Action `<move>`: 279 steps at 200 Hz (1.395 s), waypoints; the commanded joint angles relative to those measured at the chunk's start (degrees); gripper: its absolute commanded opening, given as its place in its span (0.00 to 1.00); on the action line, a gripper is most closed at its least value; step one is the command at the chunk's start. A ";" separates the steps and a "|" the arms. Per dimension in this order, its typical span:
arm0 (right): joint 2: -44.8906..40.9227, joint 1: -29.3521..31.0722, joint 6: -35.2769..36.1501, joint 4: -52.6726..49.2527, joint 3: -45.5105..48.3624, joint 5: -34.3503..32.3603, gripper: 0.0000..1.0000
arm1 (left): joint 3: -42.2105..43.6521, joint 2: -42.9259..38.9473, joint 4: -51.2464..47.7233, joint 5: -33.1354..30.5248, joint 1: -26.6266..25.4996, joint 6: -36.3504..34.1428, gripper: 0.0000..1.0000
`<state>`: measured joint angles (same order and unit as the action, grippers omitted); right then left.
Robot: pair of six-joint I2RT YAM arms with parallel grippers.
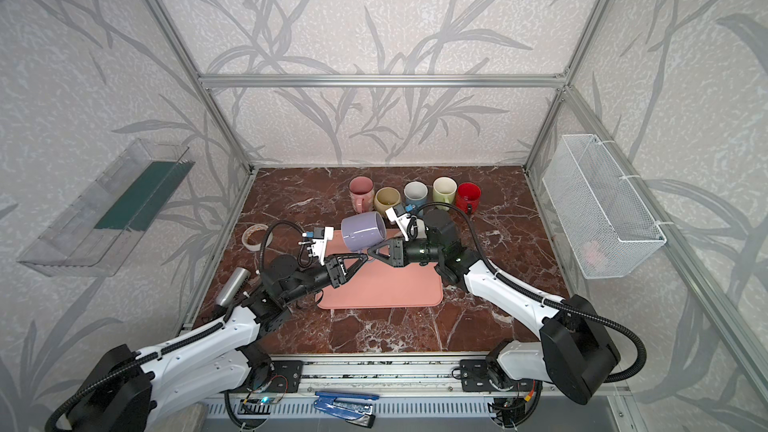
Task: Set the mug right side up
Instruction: 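Tilt the lavender mug sideways toward the left gripper while the left gripper approaches, then grip the lavender mug's rim with the left gripper while the right gripper holds the base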
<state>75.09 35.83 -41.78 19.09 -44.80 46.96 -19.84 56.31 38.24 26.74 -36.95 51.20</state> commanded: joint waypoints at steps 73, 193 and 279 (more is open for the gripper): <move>0.53 -0.18 -6.60 19.03 2.16 7.20 0.00 | -3.13 0.10 5.75 2.11 0.24 1.33 0.25; 2.90 -0.88 -7.00 21.16 2.37 6.70 0.03 | -3.21 1.16 6.44 2.10 0.47 1.56 0.00; 2.63 -3.53 -8.78 22.88 2.69 7.36 0.34 | -1.57 -1.52 5.21 1.47 1.32 1.18 0.00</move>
<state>78.41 32.91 -50.35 37.50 -41.60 53.47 -21.37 56.29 40.77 27.97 -35.99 53.56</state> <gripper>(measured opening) 0.339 0.116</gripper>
